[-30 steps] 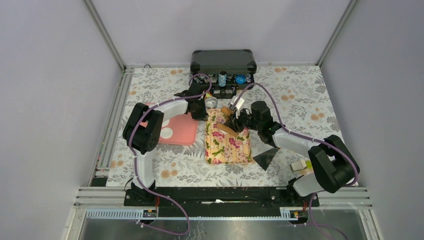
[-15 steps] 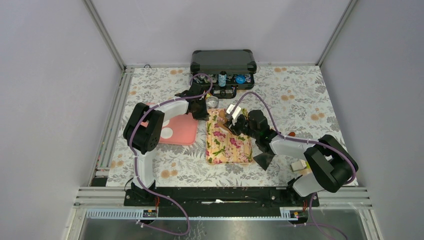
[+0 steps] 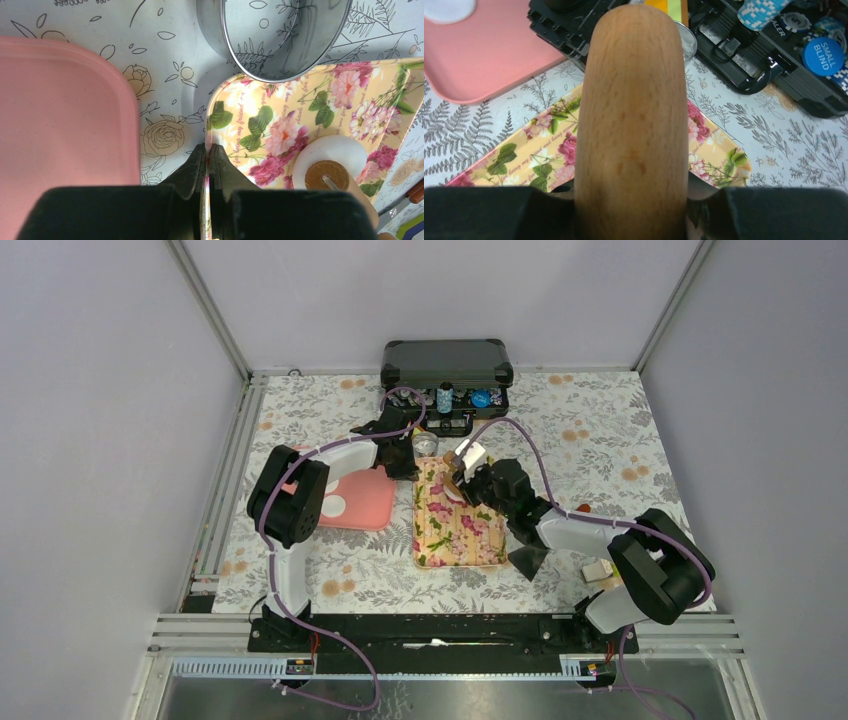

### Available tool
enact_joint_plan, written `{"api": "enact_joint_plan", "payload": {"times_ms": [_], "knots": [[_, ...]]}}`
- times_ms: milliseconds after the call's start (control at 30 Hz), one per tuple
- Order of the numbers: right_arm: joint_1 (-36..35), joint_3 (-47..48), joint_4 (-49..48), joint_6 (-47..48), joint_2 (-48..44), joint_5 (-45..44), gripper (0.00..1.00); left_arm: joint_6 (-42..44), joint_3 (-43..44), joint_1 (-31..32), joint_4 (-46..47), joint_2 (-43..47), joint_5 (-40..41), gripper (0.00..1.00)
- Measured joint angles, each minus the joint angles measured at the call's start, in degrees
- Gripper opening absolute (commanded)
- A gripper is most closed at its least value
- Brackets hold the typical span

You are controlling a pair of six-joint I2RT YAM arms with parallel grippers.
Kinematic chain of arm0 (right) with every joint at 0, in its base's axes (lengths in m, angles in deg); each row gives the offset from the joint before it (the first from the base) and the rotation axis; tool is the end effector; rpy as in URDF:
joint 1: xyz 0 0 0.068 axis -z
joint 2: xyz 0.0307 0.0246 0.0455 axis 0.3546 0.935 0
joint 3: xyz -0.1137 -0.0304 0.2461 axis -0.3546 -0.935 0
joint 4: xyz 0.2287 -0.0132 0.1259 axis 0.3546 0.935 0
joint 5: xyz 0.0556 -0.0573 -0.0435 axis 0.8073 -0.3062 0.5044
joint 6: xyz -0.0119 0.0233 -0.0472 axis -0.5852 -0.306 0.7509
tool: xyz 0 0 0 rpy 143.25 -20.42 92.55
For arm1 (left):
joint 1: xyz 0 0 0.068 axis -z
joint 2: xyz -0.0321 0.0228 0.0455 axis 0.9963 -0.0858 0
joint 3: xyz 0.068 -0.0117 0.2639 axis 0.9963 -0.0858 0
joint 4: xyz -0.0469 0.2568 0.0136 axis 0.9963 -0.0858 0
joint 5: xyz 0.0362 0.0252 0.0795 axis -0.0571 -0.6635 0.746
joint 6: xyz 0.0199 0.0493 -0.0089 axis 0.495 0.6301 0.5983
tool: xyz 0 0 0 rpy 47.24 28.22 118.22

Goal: Roll out the dumpling wrappers from the dough
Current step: Flatten out the dough on the work surface.

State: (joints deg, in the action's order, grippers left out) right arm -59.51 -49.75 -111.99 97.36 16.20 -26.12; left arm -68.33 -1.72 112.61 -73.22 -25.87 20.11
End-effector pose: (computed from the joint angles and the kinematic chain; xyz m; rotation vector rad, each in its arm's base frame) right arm 0.2384 0.1941 0.2023 -0.8711 1.6002 0.3405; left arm 0.3669 -0.1953 0.1551 -0.1578 2.6854 -0.5103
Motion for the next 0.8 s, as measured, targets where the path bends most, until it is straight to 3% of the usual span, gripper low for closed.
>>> {"api": "enact_joint_plan", "payload": {"times_ms": [400,800], "knots": [[1.2,0.3,0.1,-12.7,0.0,-6.2,0.0,0.0,0.0,-0.1,0.0,0.0,-0.2,0.0],[15.2,-1.6,-2.3,-33.8,0.1,0.5,0.0,-0.6,-0.6,-0.6,1.5,0.0,-1.7,0.0]]}}
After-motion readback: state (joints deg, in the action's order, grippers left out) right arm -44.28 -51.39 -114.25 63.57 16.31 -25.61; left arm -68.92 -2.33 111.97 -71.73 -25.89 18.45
